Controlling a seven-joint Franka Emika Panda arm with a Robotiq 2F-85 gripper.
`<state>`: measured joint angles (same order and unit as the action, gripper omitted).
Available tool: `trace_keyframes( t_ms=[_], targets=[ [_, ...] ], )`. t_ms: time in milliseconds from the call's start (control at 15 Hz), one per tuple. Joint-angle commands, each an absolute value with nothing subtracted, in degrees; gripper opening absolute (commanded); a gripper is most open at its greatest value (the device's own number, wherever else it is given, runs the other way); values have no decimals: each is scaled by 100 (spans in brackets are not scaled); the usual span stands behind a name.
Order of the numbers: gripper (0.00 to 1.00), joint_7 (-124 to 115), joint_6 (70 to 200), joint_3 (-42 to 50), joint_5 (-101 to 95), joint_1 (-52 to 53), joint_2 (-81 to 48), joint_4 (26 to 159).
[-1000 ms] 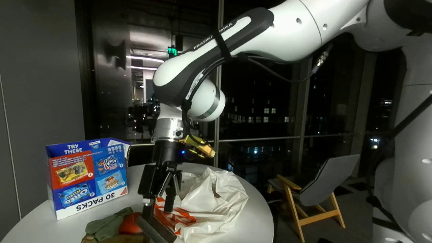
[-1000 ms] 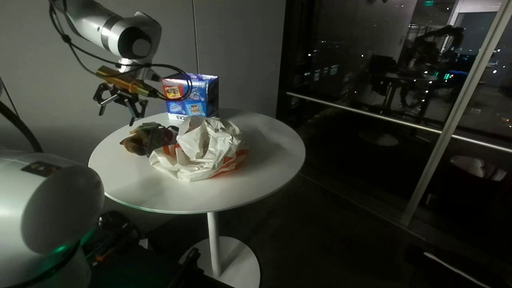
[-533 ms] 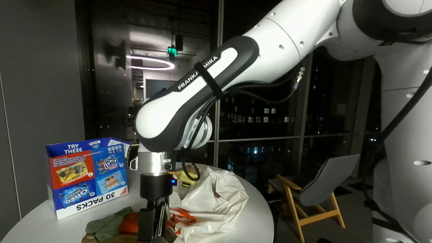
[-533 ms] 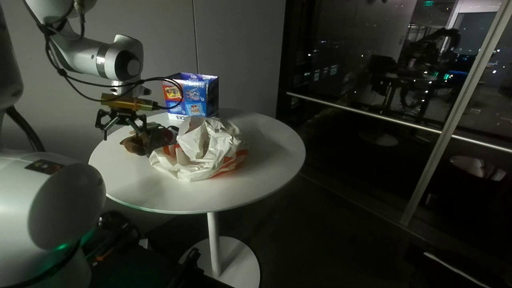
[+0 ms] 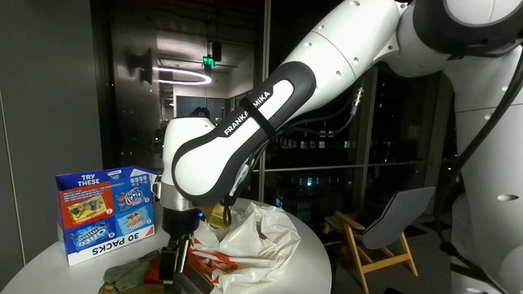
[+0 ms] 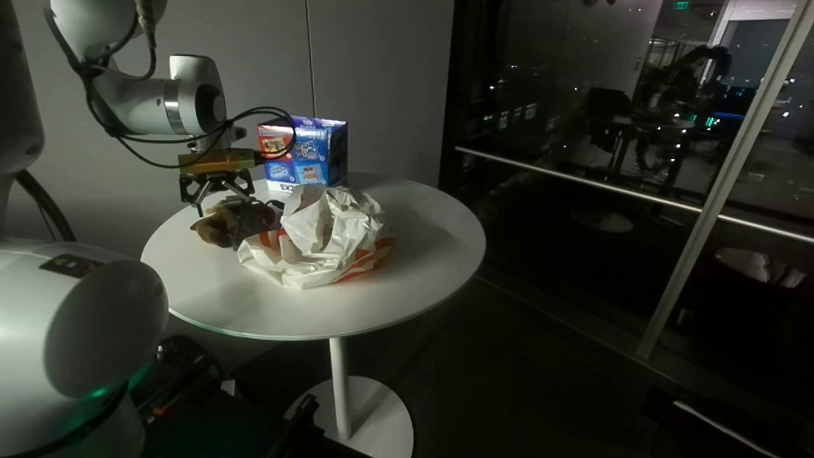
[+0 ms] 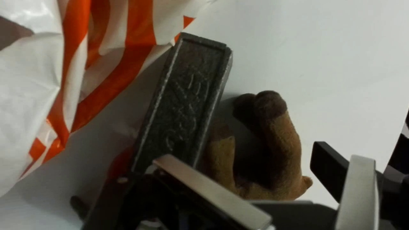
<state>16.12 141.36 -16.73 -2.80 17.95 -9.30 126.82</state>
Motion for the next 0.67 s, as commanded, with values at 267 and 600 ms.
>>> trace_keyframes(
  t_ms=[267,600],
  targets=[
    [100,557,14197,-1507,-1357,1838,-1132,12625],
    [100,212,14302,-1388,-1822,1868,-1476,12408]
  ],
)
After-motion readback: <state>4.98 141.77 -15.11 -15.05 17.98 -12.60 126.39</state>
